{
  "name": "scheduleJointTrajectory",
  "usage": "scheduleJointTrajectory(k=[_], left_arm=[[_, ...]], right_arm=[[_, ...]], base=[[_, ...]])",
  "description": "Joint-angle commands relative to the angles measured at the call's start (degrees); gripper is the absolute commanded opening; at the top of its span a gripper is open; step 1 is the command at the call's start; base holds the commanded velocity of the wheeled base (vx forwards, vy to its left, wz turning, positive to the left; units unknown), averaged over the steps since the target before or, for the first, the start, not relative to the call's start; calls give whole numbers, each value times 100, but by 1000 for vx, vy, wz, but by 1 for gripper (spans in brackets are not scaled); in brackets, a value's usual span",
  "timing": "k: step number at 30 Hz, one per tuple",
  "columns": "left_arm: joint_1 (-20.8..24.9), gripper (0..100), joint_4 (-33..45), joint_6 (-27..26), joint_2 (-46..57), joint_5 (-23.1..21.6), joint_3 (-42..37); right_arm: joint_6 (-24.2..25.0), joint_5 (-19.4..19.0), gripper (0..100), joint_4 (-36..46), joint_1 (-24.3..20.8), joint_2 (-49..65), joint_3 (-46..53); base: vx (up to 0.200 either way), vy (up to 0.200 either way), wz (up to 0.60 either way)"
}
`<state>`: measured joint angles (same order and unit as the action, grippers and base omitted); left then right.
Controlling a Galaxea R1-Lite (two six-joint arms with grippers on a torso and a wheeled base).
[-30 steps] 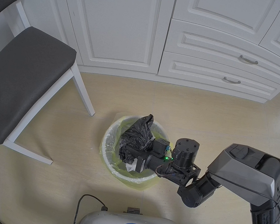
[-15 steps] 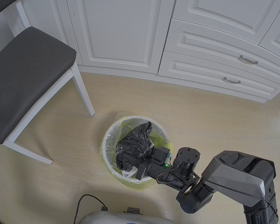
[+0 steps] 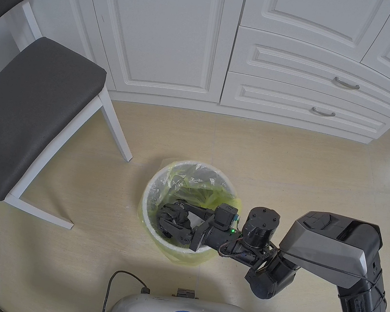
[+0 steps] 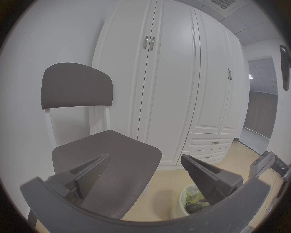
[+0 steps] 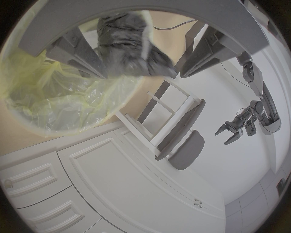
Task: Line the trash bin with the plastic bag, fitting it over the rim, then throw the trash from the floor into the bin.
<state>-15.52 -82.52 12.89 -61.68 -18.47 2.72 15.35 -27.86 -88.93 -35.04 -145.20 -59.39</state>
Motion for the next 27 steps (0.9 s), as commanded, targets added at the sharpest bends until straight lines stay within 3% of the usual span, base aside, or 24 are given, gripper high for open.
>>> scheduleJointTrajectory(k=[1,17,21,22,27], left_arm=[[-4,100,-1,3,16,1,-8],[-4,100,34,-14,192,19,-202],[-4,100,640,-322,341,36,-272],[5,100,983,-436,482,133,-245],[154,100,1555,-498,666,300,-17]], right_arm=[[-5,8,100,-107,-56,133,130],[-41,35,100,-107,-74,967,552],[-67,35,100,-107,287,1530,613],[-67,35,100,-81,550,1864,639],[-67,114,100,1088,1341,2760,534]], base=[[0,0,0],[0,0,0],[0,0,0],[0,0,0],[0,0,0]])
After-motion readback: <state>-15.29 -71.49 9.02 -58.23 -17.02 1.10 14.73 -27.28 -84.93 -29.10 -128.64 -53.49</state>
